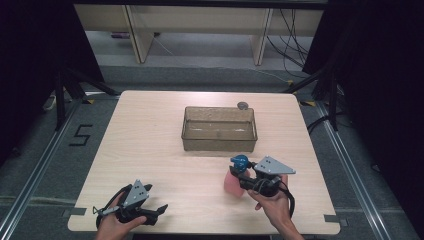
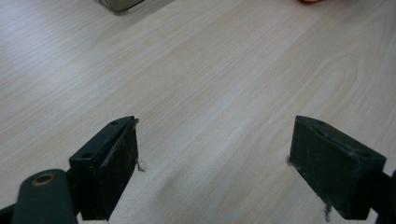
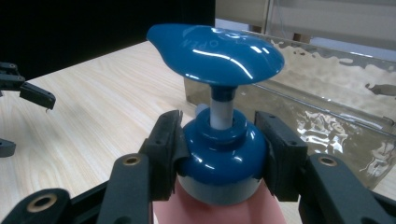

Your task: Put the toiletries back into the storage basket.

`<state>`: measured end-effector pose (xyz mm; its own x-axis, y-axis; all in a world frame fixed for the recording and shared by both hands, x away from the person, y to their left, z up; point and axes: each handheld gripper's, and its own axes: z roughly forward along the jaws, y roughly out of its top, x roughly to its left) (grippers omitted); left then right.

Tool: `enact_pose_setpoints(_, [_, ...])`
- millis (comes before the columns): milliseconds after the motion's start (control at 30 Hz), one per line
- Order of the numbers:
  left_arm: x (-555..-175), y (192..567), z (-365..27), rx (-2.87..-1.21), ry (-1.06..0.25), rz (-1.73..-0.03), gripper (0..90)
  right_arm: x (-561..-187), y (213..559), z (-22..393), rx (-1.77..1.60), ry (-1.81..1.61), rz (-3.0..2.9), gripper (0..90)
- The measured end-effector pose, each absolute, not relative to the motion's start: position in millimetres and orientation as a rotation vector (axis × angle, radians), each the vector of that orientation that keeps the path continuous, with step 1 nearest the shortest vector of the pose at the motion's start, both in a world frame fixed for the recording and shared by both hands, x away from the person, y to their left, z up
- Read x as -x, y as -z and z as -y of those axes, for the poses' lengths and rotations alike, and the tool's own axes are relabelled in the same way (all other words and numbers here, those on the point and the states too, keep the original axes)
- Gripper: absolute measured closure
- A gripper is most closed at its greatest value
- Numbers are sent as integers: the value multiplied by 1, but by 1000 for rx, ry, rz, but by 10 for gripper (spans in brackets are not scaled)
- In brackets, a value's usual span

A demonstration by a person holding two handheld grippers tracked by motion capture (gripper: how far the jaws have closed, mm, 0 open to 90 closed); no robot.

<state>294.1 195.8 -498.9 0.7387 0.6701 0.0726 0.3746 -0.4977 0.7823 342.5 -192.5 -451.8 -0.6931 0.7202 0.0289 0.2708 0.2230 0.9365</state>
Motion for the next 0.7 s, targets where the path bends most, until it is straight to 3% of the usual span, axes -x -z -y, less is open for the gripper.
enact_pose_setpoints(700, [-294,498,-197,-2134,-469,-799,151,-361,435,201,-974,-1471,-2019,538])
